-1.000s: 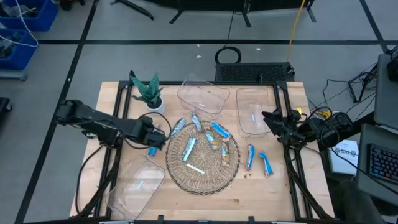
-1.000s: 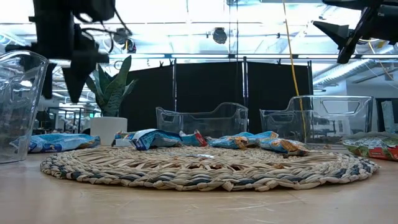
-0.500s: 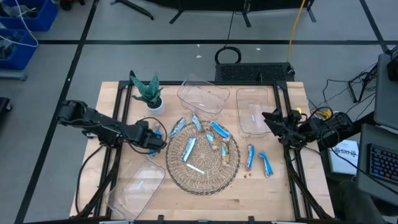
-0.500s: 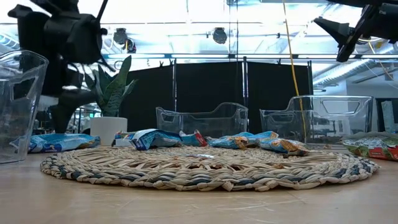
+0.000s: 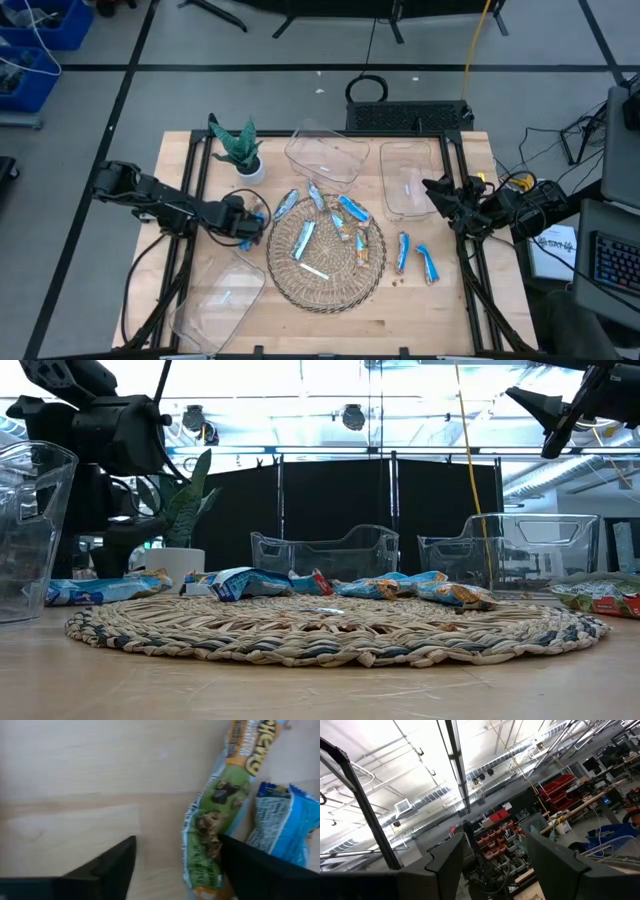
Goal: Pick and place Granola Bars by type
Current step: Put the top left yellow granola bar into the top right transparent bin
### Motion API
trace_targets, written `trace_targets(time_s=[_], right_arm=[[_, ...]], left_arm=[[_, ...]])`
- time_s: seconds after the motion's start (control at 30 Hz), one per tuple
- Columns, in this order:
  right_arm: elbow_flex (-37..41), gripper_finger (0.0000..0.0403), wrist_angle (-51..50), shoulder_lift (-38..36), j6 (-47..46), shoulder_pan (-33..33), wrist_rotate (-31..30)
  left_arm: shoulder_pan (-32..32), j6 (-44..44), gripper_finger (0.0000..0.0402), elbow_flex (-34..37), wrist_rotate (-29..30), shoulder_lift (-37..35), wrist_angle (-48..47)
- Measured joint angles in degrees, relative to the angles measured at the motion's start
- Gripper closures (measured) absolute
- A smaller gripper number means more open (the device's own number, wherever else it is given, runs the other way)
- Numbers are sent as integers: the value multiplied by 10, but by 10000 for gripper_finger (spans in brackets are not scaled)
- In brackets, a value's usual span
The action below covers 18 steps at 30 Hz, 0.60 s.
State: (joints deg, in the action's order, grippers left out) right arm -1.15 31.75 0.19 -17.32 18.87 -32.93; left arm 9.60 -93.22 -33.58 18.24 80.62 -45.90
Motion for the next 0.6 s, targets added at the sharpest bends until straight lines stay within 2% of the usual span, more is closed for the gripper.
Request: trace_targets(time_s=[0.1, 0.23, 0.27, 0.43, 0.6], right_arm=[[0, 195, 0, 0, 0, 0, -3], [0, 195, 2, 0, 12, 0, -3], [0, 195, 3, 0, 14, 0, -3], [0, 195, 22, 0, 15, 0, -4], [-11, 195, 12, 3, 11, 0, 0]], left_arm=[[-5, 17, 220, 0, -1, 0, 16], [-10, 41, 356, 0, 0, 0, 46], [-10, 42, 367, 0, 2, 0, 51], [-10, 37, 368, -36, 3, -9, 11], [-10, 115, 371, -117, 40, -39, -13]])
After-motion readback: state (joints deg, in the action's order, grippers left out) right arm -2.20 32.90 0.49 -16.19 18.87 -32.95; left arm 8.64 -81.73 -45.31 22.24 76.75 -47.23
